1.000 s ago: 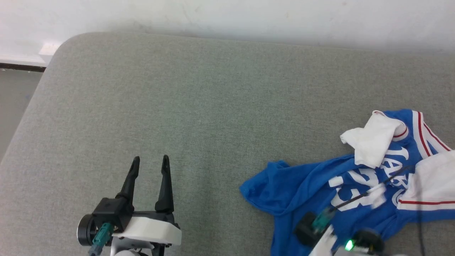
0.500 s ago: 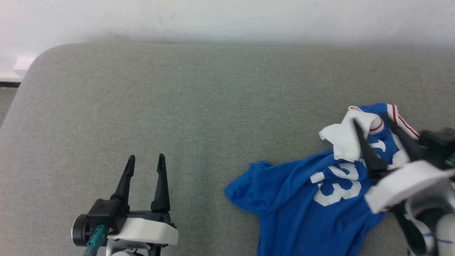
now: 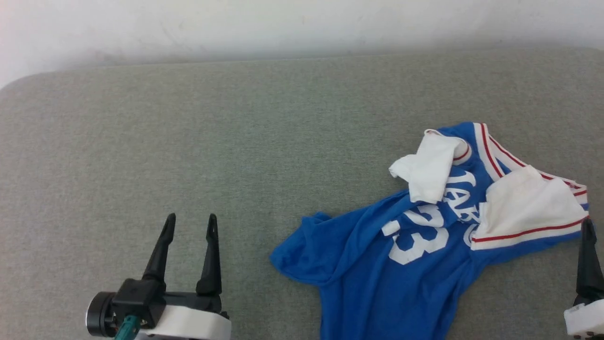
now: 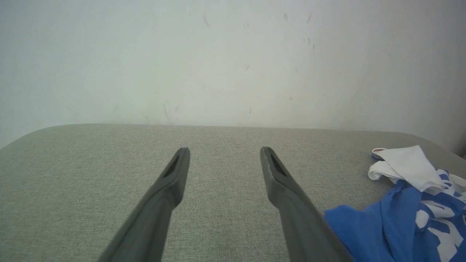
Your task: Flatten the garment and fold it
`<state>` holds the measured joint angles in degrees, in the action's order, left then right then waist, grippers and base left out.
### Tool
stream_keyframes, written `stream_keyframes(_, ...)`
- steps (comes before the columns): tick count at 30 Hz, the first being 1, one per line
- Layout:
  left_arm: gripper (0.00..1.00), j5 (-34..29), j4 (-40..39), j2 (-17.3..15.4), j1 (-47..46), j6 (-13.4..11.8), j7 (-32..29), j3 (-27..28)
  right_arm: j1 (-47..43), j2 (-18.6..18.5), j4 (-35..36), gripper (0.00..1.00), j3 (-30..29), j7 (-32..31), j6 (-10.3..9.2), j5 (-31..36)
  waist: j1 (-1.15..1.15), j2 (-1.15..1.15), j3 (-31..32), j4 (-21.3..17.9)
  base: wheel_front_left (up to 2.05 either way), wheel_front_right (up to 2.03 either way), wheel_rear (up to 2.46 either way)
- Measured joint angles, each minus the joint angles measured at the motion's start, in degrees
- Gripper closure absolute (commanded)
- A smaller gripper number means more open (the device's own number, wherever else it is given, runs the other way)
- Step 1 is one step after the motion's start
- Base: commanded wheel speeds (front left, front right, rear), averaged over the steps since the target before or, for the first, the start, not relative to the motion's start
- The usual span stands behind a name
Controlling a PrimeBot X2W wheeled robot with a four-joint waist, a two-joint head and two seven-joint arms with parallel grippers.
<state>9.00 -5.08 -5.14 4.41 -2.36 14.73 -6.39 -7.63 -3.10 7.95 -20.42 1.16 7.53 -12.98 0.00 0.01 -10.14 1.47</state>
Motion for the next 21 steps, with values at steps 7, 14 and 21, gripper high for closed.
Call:
stream_keyframes(7,0.0,-2.8,0.6,-1.5,-4.4,4.2,-3.0,-5.3,1.6,0.0,-1.2,0.0,0.0,1.9,0.0,-0.3,0.0,0.0,-0.7,-1.6,0.0,0.0,0.0)
stream_keyframes(14,0.0,-2.6,4.2,-4.9,-14.8,9.3,-21.1,-16.8,3.6,0.0,-1.5,0.0,1.0,1.7,0.0,-1.2,0.0,0.0,-2.0,-1.1,0.0,0.0,0.0)
stream_keyframes(21,0.0,-0.6,9.0,-9.7,-23.1,9.4,-33.4,-29.1,4.2,0.0,-2.6,0.0,2.4,1.4,0.0,-1.8,0.01,0.0,-3.7,-0.9,0.0,0.0,0.0)
